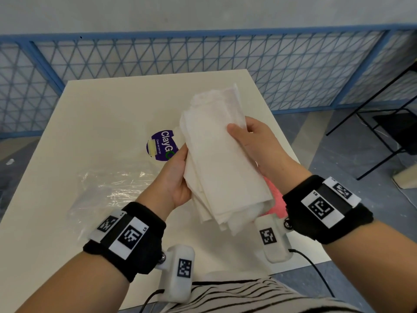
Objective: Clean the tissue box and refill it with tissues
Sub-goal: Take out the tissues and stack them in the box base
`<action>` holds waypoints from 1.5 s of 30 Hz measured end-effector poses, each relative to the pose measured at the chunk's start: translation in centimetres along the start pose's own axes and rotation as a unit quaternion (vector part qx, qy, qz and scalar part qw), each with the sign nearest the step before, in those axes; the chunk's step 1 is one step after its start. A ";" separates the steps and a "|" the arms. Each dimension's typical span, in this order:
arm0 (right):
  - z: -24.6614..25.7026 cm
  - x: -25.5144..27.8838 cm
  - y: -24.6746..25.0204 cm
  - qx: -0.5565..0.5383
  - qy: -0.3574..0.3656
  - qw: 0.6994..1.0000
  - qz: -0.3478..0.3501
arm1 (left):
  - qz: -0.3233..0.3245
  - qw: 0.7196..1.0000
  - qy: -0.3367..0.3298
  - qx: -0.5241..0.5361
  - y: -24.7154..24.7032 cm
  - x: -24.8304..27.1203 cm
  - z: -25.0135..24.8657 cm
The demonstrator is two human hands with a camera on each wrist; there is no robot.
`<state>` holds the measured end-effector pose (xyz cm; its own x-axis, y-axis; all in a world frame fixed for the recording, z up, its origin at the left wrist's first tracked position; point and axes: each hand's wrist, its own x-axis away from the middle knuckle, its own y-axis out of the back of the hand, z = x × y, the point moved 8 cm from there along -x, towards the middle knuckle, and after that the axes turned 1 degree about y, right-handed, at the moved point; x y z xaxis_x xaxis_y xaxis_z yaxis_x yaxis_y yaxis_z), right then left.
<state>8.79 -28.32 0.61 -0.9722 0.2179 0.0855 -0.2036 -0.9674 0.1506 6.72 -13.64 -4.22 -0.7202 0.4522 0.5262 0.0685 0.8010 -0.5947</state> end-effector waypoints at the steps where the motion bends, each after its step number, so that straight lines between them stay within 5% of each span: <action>1: 0.2 0.0 0.2 0.006 0.019 1.000 -0.016 | 0.000 1.000 0.001 0.003 0.1 -0.1 0.0; 7: 0.6 -0.4 0.5 -0.153 0.018 0.987 -0.041 | -0.005 1.000 0.004 0.020 0.8 -0.4 0.5; 12: 0.2 -2.0 3.8 -0.268 -0.016 0.954 -0.129 | 0.001 1.000 0.006 0.021 0.9 -0.5 0.5; 14: 0.0 -3.0 3.9 -0.293 -0.041 0.955 -0.007 | -0.002 1.000 0.004 0.019 1.0 -0.6 0.3; 16: -1.5 -4.2 6.0 -0.342 -0.053 0.937 0.035 | -0.001 1.000 0.000 0.014 1.0 -0.6 0.2; 18: 0.4 -2.6 6.3 -0.193 0.023 0.981 0.002 | -0.003 1.000 -0.007 0.008 1.0 -0.7 0.1; 19: 1.7 -2.1 3.7 -0.099 0.041 0.993 0.049 | -0.006 1.000 -0.012 0.005 1.0 -0.7 0.0; 21: 1.3 -1.2 2.8 -0.011 0.015 1.000 0.016 | -0.007 1.000 -0.021 -0.003 1.0 -0.9 0.0; 24: 1.6 0.4 -0.1 0.108 0.045 0.991 0.064 | 0.002 0.999 -0.028 -0.017 0.7 -1.3 -0.1; 28: 0.1 1.1 -1.9 0.255 -0.005 0.960 0.112 | 0.003 0.998 -0.047 -0.049 0.8 -1.4 -0.5; 37: -1.2 1.7 -3.3 0.233 -0.092 0.955 0.162 | 0.004 0.997 -0.067 -0.035 1.3 -1.6 -0.5; 45: 1.4 0.8 -2.6 -0.056 -0.051 0.983 0.167 | -0.042 0.997 -0.036 0.053 3.5 -2.2 0.0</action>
<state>8.67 -25.48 1.69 -0.9715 -0.1088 0.2104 0.1086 -0.9940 -0.0124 8.50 -11.82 -7.48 -0.7682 0.3534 0.5338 -0.0643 0.7871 -0.6135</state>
